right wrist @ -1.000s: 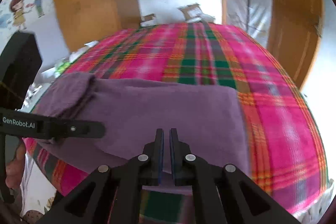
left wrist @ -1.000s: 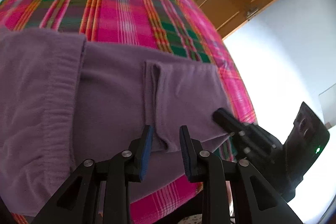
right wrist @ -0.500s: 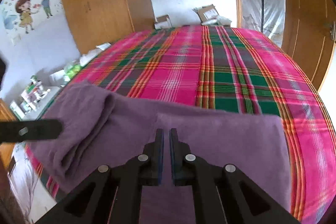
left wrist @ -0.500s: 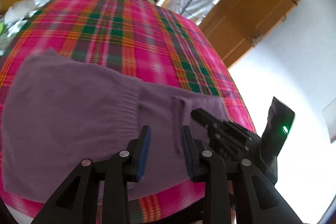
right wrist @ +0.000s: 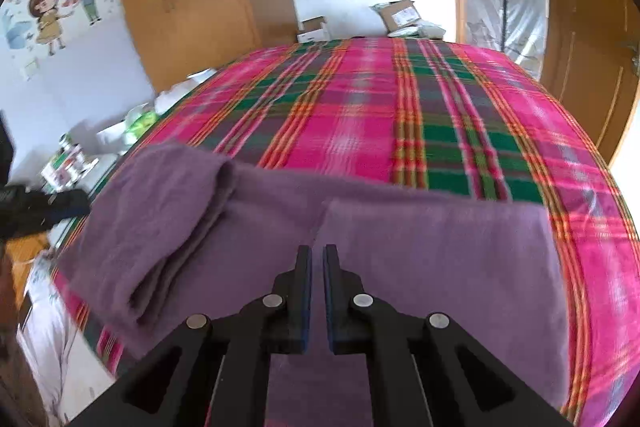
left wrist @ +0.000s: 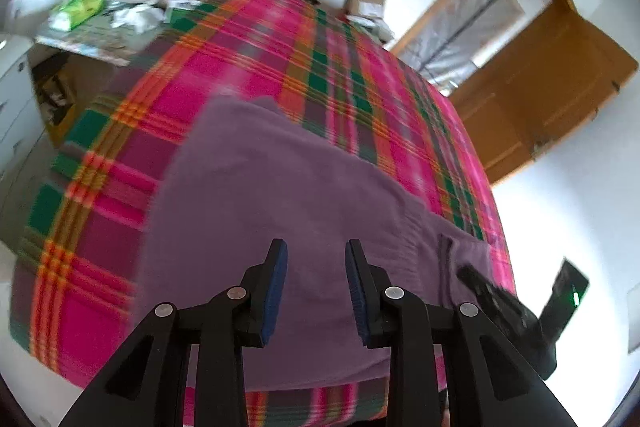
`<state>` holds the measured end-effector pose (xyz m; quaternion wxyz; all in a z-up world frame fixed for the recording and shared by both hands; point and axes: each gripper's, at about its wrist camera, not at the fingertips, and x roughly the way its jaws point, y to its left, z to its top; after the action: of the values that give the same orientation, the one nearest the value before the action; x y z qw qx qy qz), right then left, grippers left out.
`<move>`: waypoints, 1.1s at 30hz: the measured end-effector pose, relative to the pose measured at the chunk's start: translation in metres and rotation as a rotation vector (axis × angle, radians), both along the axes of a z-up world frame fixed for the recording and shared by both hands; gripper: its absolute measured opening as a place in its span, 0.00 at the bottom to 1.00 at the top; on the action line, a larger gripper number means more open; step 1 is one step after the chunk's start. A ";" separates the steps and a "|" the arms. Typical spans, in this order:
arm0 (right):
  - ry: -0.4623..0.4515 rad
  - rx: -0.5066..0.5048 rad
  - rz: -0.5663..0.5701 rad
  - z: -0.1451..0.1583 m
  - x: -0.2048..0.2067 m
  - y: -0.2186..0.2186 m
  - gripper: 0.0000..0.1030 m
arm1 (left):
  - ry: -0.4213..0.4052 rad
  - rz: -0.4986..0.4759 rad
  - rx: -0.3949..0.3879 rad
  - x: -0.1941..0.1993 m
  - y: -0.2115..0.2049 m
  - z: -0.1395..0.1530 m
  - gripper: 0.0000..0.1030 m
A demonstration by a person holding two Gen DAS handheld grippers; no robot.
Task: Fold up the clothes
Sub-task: 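Lift the mauve bundle edge with the right gripper and pull it up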
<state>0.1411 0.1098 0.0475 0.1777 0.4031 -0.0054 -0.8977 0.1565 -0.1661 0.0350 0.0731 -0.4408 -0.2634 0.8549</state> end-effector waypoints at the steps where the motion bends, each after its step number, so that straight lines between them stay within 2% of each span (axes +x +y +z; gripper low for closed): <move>1: -0.003 0.007 0.006 -0.002 0.005 -0.002 0.06 | -0.003 0.009 -0.001 0.001 -0.005 -0.002 0.30; 5: 0.030 0.062 0.007 -0.010 0.012 -0.012 0.06 | -0.021 0.035 -0.005 0.003 -0.024 -0.010 0.30; 8: 0.039 0.080 -0.010 0.000 0.012 -0.015 0.06 | -0.021 0.049 -0.008 0.005 -0.038 -0.012 0.30; 11: 0.099 0.052 0.017 0.019 0.018 -0.023 0.06 | -0.014 0.072 0.002 0.009 -0.053 -0.015 0.30; 14: 0.155 0.001 0.105 0.034 0.025 -0.047 0.06 | -0.029 0.103 0.011 0.012 -0.067 -0.020 0.30; 18: 0.188 -0.004 0.246 0.036 0.034 -0.091 0.06 | -0.031 0.107 0.011 0.015 -0.074 -0.023 0.30; 24: 0.166 -0.022 0.494 0.022 0.050 -0.166 0.07 | -0.036 0.115 0.030 0.016 -0.086 -0.029 0.30; 26: 0.167 -0.013 0.546 0.017 0.053 -0.188 0.17 | -0.039 0.115 0.039 0.015 -0.090 -0.031 0.30; 30: 0.184 0.012 0.622 0.007 0.064 -0.218 0.29 | -0.050 0.110 0.045 0.013 -0.094 -0.035 0.30; 33: 0.158 0.011 0.680 0.000 0.065 -0.235 0.38 | -0.062 0.099 0.056 0.009 -0.096 -0.038 0.30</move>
<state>0.2063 -0.1254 0.0475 0.4644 0.3120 0.1480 -0.8155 0.1658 -0.2618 -0.0035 0.0348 -0.4511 -0.3111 0.8358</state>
